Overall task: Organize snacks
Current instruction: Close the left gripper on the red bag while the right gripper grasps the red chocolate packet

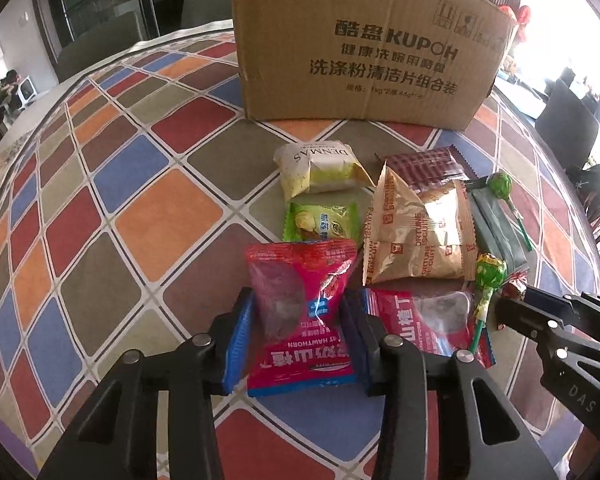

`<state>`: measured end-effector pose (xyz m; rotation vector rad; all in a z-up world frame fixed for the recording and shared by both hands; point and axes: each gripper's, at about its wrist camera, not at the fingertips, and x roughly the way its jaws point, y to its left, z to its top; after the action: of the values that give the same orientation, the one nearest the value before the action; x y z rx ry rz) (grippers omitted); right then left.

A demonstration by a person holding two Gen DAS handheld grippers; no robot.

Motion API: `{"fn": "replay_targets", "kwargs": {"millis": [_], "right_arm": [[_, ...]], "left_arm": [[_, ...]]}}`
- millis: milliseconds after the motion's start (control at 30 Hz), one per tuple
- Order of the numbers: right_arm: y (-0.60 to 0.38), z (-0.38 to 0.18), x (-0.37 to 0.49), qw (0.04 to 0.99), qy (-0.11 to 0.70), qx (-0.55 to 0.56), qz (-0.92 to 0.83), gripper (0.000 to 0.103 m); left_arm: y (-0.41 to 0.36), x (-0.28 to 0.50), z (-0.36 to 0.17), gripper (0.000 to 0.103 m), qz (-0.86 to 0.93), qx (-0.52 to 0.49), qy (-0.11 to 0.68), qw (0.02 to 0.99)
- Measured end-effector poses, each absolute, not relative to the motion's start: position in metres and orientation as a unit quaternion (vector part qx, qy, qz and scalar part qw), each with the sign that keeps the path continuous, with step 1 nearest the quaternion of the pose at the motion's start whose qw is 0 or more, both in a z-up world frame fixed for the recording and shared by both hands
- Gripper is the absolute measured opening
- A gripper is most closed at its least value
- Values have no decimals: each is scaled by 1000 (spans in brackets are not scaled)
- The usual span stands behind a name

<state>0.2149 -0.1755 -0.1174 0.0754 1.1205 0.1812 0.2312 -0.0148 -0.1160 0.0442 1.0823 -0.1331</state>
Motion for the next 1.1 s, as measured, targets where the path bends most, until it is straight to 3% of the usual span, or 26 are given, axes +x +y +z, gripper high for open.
{"fn": "replay_targets", "kwargs": {"millis": [33, 533, 1100], "right_arm": [[-176, -117, 215, 843, 530, 36, 86, 21], [-177, -104, 203, 855, 506, 50, 101, 18], [-181, -45, 195, 892, 429, 57, 130, 18]], "left_arm": [[-15, 231, -116, 36, -63, 21, 514, 855], [-16, 206, -92, 35, -66, 18, 491, 868], [-24, 187, -19, 35, -83, 24, 408, 909]]}}
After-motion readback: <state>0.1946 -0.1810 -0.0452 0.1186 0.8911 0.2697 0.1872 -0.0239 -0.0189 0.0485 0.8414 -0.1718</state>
